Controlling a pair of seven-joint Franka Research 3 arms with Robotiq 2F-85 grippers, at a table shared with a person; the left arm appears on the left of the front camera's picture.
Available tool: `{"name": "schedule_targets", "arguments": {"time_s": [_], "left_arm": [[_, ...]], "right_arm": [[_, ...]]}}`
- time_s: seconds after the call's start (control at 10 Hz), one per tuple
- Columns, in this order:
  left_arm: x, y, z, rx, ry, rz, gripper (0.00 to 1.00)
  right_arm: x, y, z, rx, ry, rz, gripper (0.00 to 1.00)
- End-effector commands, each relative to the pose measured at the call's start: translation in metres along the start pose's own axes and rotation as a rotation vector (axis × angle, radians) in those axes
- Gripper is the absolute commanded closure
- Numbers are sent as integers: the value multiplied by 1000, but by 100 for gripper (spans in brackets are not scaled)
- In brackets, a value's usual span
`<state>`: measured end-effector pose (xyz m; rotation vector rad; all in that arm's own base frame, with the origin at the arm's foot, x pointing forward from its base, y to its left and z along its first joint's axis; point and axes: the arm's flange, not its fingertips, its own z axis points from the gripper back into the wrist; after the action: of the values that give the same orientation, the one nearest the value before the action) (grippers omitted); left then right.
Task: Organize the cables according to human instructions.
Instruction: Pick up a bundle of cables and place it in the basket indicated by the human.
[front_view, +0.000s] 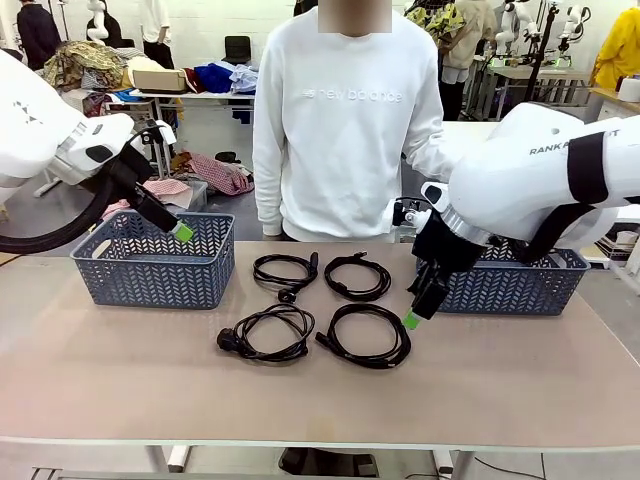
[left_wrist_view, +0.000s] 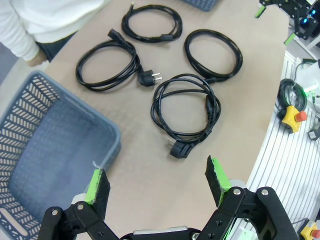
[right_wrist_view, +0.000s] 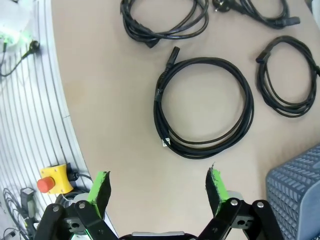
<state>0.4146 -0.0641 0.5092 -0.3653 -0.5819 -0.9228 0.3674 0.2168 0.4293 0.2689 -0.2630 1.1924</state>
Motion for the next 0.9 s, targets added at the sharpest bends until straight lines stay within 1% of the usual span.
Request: {"name": "schedule_targets", "arguments": {"time_s": [0.0, 0.5, 0.8], "left_arm": [[-2, 3, 0, -18, -24, -9, 0], [-2, 3, 0, -18, -24, -9, 0], [-2, 3, 0, -18, -24, -9, 0]], "right_arm": [[0, 2, 0, 4, -1, 8, 0], [0, 1, 0, 3, 1, 2, 0], [25, 14, -35, -53, 74, 6, 0]]}}
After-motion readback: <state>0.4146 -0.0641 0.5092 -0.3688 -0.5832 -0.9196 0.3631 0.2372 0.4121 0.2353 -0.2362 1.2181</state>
